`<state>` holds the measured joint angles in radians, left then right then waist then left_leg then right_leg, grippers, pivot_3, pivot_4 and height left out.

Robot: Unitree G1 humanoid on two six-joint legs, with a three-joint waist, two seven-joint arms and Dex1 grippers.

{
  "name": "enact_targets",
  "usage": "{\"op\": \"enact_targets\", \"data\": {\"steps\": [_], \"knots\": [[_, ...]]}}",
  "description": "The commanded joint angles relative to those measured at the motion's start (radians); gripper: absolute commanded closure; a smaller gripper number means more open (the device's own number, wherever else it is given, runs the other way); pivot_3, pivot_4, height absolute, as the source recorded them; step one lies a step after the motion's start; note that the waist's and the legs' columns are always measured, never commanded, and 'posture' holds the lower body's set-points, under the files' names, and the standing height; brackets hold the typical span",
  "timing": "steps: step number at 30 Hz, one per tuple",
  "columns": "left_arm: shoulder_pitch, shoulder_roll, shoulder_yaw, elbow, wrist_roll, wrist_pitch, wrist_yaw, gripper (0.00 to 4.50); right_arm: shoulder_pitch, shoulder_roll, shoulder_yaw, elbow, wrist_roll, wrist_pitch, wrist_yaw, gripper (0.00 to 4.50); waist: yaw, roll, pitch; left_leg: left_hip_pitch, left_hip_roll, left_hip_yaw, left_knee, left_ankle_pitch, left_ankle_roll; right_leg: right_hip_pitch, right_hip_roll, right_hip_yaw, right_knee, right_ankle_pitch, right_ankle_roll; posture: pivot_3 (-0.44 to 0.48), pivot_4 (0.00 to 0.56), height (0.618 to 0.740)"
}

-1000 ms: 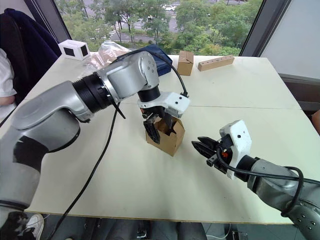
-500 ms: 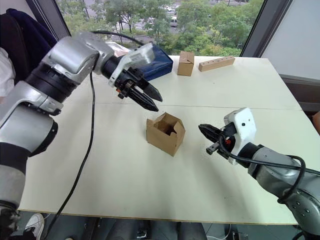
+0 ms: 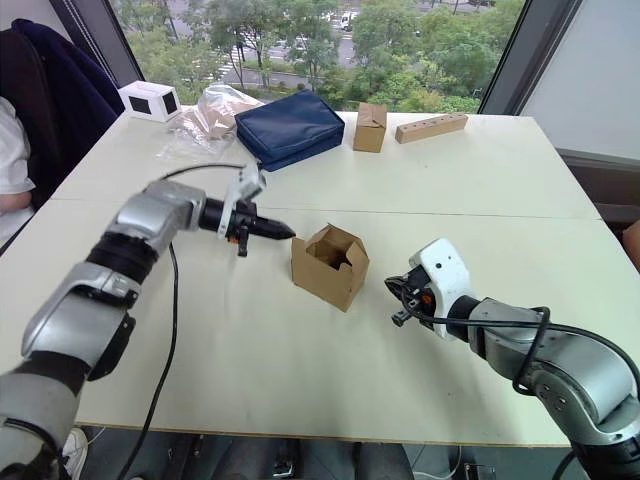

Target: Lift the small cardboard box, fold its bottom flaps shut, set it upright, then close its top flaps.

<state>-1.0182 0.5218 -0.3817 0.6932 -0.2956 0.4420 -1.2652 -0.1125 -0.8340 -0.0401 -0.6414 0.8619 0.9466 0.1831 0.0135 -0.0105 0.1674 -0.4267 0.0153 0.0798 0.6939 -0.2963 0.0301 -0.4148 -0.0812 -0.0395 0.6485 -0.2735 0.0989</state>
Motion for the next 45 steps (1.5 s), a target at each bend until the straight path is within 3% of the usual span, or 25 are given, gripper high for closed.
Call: {"op": "enact_targets", "data": {"steps": [1, 7, 16, 27, 32, 38, 45], "knots": [[0.017, -0.013, 0.037, -0.035, 0.049, -0.047, 0.026, 4.49, -0.026, 0.023, 0.017, 0.010, -0.047, 0.004, 0.018, 4.50, 0.002, 0.000, 0.000, 0.000, 0.000, 0.000, 0.001, 0.000, 0.000, 0.000, 0.000, 0.000, 0.000, 0.000, 0.000, 0.000, 0.150, 0.740], [0.085, -0.026, 0.031, -0.103, 0.077, -0.007, -0.019, 4.49, -0.075, 0.073, 0.043, 0.039, -0.069, 0.047, 0.055, 4.50, -0.001, 0.000, 0.000, 0.000, 0.000, 0.000, 0.002, 0.000, 0.000, 0.001, 0.000, 0.000, 0.000, 0.000, 0.000, 0.000, 0.150, 0.740], [0.156, 0.024, -0.015, -0.271, 0.097, 0.100, -0.149, 4.49, -0.106, 0.125, 0.005, 0.042, -0.039, 0.111, 0.088, 4.50, 0.000, 0.001, 0.000, 0.000, 0.000, 0.000, 0.002, 0.000, 0.000, 0.001, 0.000, 0.000, 0.001, 0.000, 0.000, 0.000, 0.150, 0.740], [0.201, 0.069, -0.022, -0.382, 0.081, 0.182, -0.228, 4.49, -0.097, 0.125, -0.014, 0.020, -0.054, 0.159, 0.117, 4.50, -0.001, 0.001, 0.000, 0.000, 0.000, 0.000, 0.002, 0.000, 0.001, 0.001, 0.000, 0.000, 0.001, 0.000, 0.000, 0.000, 0.150, 0.740], [0.178, 0.094, -0.003, -0.318, 0.108, 0.134, -0.223, 4.49, -0.077, 0.104, -0.023, 0.015, -0.077, 0.155, 0.128, 4.50, -0.001, 0.001, -0.001, 0.000, 0.000, 0.000, 0.002, 0.000, 0.001, 0.001, 0.000, 0.000, 0.001, 0.000, 0.000, 0.000, 0.150, 0.740], [0.110, 0.013, 0.057, -0.167, 0.115, 0.072, -0.120, 4.49, -0.062, 0.125, -0.056, 0.009, -0.082, 0.145, 0.119, 4.50, 0.001, 0.001, 0.000, 0.000, 0.000, -0.001, 0.003, -0.001, 0.001, 0.002, 0.000, 0.000, 0.001, 0.000, 0.000, 0.000, 0.150, 0.740], [0.091, -0.055, 0.059, -0.142, 0.113, 0.079, -0.116, 4.49, -0.085, 0.181, -0.016, 0.002, -0.098, 0.153, 0.099, 4.50, -0.003, 0.001, -0.001, 0.001, 0.000, -0.001, 0.003, -0.001, 0.001, 0.001, 0.001, 0.000, 0.002, 0.000, 0.000, 0.000, 0.150, 0.740]]}}
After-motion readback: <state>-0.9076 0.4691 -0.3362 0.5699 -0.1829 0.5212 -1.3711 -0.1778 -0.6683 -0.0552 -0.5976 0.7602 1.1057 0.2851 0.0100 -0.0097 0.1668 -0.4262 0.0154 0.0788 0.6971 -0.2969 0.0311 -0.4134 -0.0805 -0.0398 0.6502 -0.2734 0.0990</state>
